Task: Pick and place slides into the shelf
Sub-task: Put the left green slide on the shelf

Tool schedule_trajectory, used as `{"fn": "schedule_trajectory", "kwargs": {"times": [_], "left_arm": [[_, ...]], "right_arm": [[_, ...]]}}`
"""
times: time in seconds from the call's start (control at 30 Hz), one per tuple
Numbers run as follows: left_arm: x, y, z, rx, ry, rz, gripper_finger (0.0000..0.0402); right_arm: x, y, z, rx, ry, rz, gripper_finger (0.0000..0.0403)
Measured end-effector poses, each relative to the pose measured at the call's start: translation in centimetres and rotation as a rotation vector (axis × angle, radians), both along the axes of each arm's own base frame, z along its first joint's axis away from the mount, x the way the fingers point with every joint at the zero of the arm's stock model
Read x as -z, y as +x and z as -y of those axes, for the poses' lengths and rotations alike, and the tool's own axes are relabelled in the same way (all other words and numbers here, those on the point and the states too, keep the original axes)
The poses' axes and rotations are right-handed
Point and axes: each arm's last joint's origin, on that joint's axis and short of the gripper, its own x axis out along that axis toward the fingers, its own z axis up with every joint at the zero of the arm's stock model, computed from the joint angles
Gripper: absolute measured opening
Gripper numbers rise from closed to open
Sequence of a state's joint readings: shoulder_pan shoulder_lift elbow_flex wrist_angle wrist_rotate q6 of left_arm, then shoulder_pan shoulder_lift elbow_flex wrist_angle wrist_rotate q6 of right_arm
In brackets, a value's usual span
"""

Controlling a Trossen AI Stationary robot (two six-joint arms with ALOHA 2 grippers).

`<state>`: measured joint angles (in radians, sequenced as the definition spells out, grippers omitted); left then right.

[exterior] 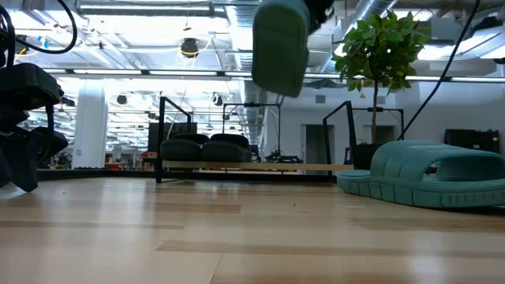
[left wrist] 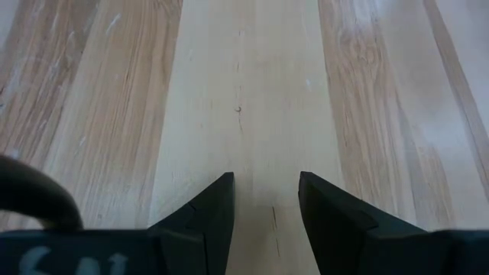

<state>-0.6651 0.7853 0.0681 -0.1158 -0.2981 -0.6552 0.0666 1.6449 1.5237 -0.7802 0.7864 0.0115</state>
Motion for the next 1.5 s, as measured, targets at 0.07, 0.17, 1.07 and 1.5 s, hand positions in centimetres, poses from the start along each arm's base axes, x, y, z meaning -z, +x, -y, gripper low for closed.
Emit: {"fn": "schedule_trajectory", "kwargs": {"times": [0.07,0.17,1.07,1.5], "left_arm": [[0.0,0.0,0.0,0.000,0.000,0.000,0.0135],[0.0,0.0,0.0,0.000,0.000,0.000,0.0135],[0.0,0.0,0.0,0.000,0.000,0.000,0.0135],[0.0,0.0,0.0,0.001,0.000,0.000,0.0135]], "right_arm": [[1.0,0.0,0.4,-0.004,-0.010,-0.028,0.0000],[2.0,0.2,1.3,-0.004,-0.030,-0.037,0.0000],[8.2,2.5,11.2,-0.048,-0.072,-0.216,0.0000],[8.7,2.5,13.5,-0.035,-0.083,-0.218,0.0000]]}}
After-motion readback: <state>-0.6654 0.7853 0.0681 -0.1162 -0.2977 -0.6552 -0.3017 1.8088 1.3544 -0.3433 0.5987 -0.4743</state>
